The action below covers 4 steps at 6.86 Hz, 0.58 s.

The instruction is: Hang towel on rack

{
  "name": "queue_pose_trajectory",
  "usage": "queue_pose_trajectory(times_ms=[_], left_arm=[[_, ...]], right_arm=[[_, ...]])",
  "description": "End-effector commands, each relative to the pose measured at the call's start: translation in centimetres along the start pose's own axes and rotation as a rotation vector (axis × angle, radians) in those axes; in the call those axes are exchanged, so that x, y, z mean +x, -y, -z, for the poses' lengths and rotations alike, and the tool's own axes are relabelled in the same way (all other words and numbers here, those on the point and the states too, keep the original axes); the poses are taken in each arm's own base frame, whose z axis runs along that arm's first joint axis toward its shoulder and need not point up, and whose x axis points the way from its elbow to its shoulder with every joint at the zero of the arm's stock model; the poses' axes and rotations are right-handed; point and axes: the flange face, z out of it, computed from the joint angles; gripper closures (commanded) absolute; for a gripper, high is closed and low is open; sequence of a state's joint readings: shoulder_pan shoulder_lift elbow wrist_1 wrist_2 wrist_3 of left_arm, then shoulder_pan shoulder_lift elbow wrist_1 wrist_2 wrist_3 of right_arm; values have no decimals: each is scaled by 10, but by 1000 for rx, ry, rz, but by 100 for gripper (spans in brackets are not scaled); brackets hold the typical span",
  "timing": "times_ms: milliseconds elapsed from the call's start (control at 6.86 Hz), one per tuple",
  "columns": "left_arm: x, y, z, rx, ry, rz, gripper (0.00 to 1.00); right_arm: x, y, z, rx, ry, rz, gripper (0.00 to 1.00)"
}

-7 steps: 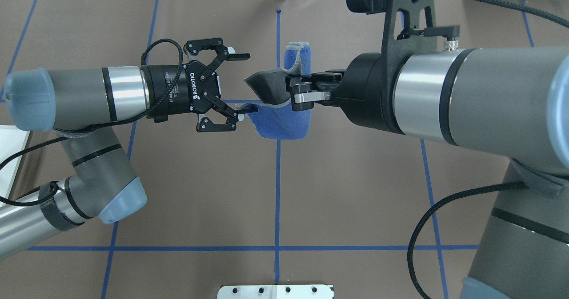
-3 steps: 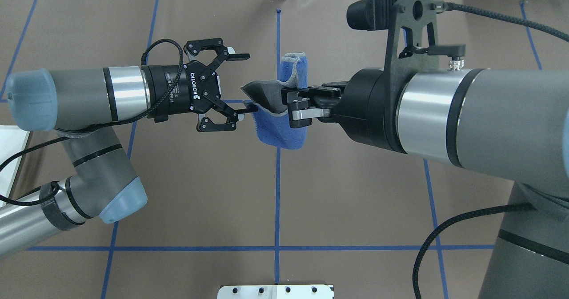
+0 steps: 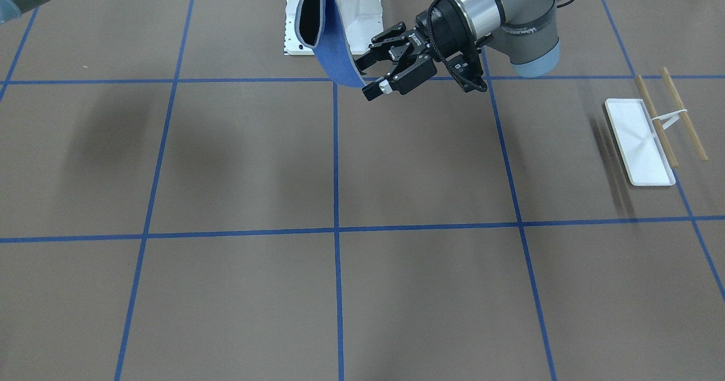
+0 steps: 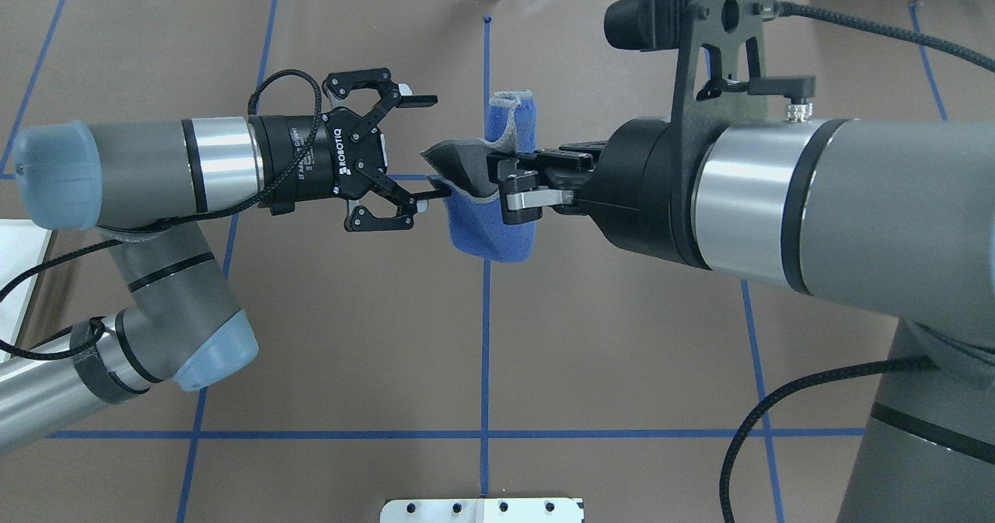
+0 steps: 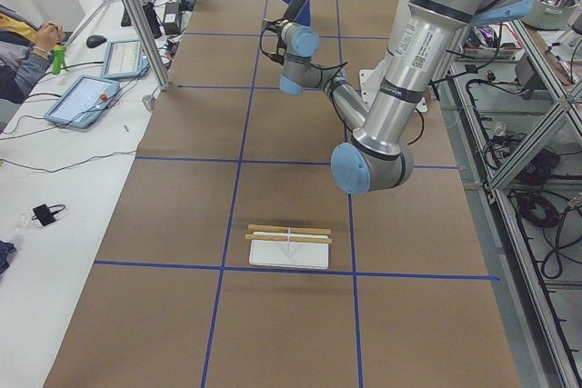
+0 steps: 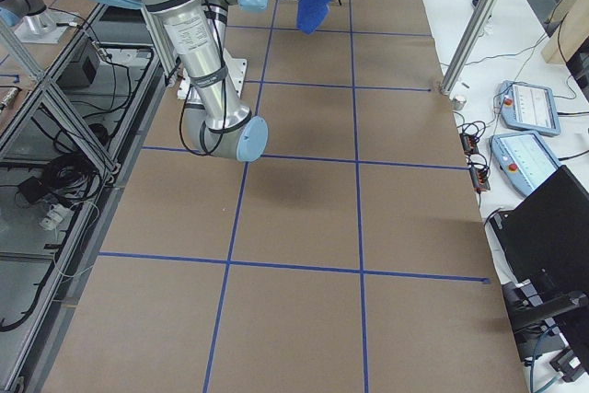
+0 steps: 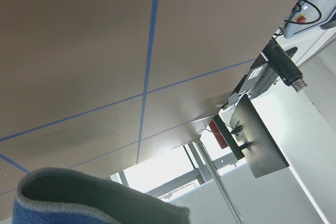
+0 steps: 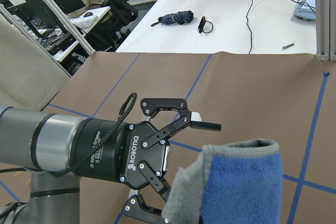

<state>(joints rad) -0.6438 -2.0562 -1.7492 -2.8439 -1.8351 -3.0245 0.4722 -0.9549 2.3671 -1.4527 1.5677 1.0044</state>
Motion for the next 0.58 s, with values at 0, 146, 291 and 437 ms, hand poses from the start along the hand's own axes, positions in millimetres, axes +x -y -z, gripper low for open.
queue_pose_trajectory(times_ms=[0, 146, 291, 437], left_arm=[[-1, 1, -1, 2, 4, 2, 3], [-7, 2, -3, 1, 15, -5, 3], [-15, 0, -7, -4, 30, -1, 9], [-17, 1, -7, -5, 33, -1, 20]], right_arm=[[-1, -1, -1, -2, 2, 1, 100], [-2, -1, -2, -1, 1, 1, 100], [-3, -1, -1, 2, 3, 3, 100], [-3, -1, -2, -1, 1, 3, 100]])
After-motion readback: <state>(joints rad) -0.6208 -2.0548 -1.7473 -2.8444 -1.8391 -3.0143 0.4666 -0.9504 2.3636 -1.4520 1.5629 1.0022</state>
